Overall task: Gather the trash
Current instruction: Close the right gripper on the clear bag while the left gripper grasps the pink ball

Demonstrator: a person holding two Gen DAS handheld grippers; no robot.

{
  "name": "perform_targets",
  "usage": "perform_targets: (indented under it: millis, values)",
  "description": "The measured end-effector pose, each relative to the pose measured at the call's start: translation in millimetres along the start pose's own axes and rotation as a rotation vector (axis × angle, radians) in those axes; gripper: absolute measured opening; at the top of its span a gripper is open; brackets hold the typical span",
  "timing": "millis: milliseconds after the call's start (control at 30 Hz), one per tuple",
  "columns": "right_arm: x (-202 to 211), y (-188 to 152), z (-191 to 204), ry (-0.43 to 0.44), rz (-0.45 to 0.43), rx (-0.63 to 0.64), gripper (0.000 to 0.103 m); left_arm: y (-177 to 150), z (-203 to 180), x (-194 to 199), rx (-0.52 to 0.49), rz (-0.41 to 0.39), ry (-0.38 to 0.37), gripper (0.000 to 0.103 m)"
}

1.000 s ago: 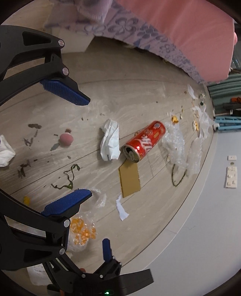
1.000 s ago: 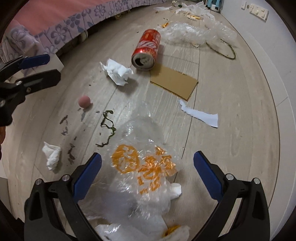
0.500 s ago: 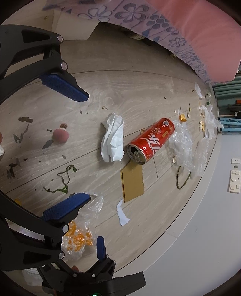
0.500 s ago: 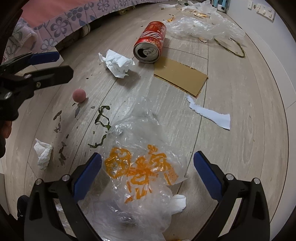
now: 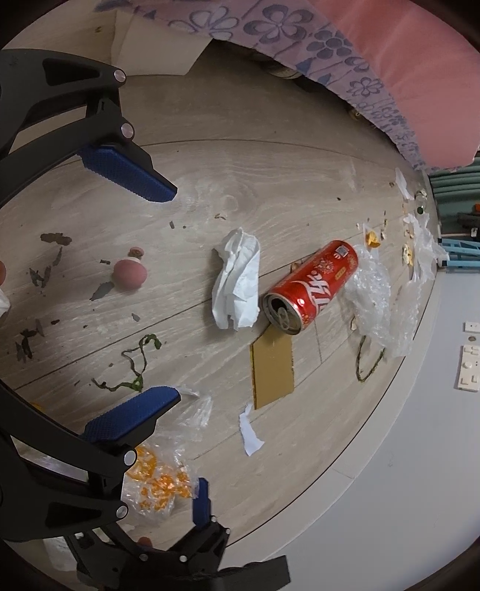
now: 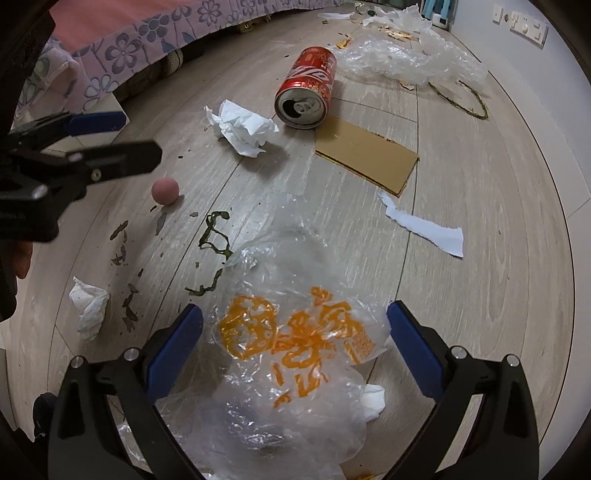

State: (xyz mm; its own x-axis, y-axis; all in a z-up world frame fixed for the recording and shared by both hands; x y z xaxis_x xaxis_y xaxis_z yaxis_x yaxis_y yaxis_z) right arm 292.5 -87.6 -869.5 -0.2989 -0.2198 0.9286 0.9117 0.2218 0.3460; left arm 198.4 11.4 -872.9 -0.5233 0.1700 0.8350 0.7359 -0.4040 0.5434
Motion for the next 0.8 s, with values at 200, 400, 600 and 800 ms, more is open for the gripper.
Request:
perform_targets:
  millis: [200,400,600,800]
  values:
    - [-2,1,-4,-0.018,-0.01,-0.023,0.097,-2,-2,0,-0.002,0.001,0.004,0.097]
    - [-1,-5,0,-0.009,0.003,-0.02,0.097,-9,-3,4,0.019,0.011,0.021,0.097]
    - [-6,-6,-1,0.003,0.022,-0.022,0.077,-11,1,5,0.034,0.014,0.039,0.097]
    - [-3,-6,-2,0.018,0.021,-0.03,0.042,-12,0,6,0.039,0.016,0.039,0.097]
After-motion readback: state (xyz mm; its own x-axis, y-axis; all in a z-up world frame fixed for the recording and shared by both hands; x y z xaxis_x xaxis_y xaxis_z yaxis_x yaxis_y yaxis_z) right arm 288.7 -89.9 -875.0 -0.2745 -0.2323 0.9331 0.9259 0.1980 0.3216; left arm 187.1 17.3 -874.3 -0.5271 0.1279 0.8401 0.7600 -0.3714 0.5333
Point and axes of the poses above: each gripper's, at about its wrist camera, not at the fingertips, and x roughly against the way its jaws point, z to its left, y to its top, the point moved 2 cm from there along -x, roughly the way its jaws point, and after that the axes turned 12 degrees about -x, right-handed, at the moved point
